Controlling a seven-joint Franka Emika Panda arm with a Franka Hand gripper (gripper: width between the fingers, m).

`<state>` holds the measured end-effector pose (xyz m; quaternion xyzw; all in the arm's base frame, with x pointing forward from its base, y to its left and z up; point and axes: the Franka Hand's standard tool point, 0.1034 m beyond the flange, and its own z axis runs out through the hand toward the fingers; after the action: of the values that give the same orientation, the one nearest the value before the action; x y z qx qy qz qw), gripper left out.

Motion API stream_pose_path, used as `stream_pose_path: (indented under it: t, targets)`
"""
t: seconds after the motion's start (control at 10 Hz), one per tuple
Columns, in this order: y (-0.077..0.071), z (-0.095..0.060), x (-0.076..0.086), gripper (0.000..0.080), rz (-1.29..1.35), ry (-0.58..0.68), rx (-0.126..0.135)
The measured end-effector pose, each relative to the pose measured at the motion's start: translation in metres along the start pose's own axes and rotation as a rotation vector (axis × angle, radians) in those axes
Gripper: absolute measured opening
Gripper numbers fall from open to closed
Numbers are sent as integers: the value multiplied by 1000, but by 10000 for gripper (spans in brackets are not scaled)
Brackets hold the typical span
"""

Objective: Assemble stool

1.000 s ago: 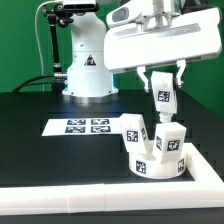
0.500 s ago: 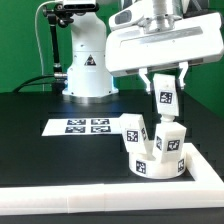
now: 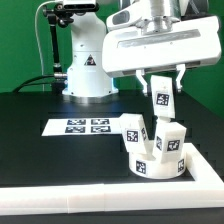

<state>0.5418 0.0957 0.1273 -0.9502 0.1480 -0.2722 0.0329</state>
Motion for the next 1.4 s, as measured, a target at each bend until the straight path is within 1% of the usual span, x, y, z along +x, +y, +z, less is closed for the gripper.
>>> stream_pose_path:
  t: [0.1,0.3,0.8,0.9,1.0,1.1,1.4]
  targets:
    - [-4,2,-4,328,1,0,3]
    - [-6,6,-10,328,4,2,1]
    - [-4,8,-11,328,-11,5,-4]
    - [5,10,-11,328,-20,12,-14]
    - [6,13,-14,328,-24,7,-20]
    - [4,17,-19,328,-27,1,-24]
    - [3,20,-23,328,-30,-6,-27]
